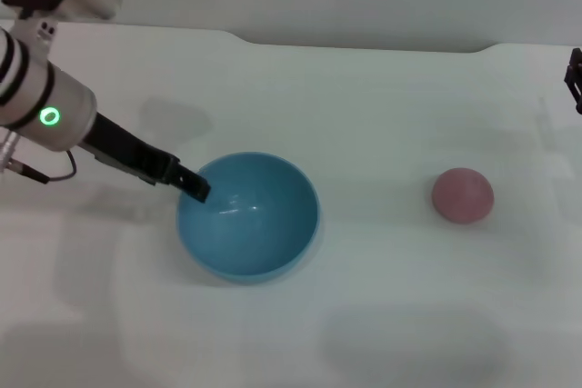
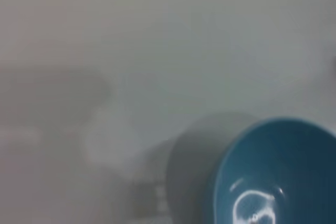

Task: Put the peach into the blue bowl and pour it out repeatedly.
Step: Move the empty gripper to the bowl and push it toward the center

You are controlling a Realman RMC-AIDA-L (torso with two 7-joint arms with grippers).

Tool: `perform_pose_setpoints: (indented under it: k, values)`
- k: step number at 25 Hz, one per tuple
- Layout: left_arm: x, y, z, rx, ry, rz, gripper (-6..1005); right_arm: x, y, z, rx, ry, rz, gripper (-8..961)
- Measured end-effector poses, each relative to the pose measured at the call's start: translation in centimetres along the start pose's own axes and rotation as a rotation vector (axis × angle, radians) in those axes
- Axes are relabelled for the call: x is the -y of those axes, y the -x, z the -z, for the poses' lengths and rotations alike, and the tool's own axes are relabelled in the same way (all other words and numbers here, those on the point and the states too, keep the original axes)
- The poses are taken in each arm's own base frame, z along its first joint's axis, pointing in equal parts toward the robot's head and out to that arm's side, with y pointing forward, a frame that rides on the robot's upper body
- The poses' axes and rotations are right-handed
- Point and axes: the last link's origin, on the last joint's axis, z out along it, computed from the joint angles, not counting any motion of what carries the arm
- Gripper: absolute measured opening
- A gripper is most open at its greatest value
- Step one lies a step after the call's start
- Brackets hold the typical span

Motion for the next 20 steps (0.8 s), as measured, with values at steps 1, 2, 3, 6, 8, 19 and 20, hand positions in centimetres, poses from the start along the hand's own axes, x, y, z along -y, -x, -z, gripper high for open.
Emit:
perform_pose_setpoints:
  k: [1, 2, 3, 6, 8, 19, 20]
  values:
    - [-0.1, 0.0, -0.2, 0.005, 0.000, -0.002, 845, 0.0, 0.0, 0.0, -0.001, 0.000, 0.000, 654]
    - [-0.1, 0.0, -0.2, 0.005, 0.000, -0.002, 845, 0.0, -0.1, 0.1, -0.002, 0.000, 0.000, 654]
    - [-0.1, 0.0, -0.3, 0.008, 0.000, -0.005, 845, 0.0, -0.1, 0.1, -0.002, 0.000, -0.001, 654]
    - [-0.2, -0.1, -0.8, 0.011, -0.001, -0.010, 845, 0.0, -0.1, 0.1, -0.003, 0.001, -0.005, 653]
    - [-0.2, -0.1, -1.1, 0.017, -0.002, -0.010, 845, 0.0, -0.1, 0.1, -0.004, 0.001, -0.005, 653]
    - [0.0, -0.3, -4.1, 0.037, -0.033, -0.017, 845, 0.0, -0.2, 0.2, -0.005, 0.000, -0.007, 653]
    - [-0.1, -0.3, -4.5, 0.050, -0.036, -0.026, 844, 0.0, -0.2, 0.2, -0.005, 0.000, -0.008, 653]
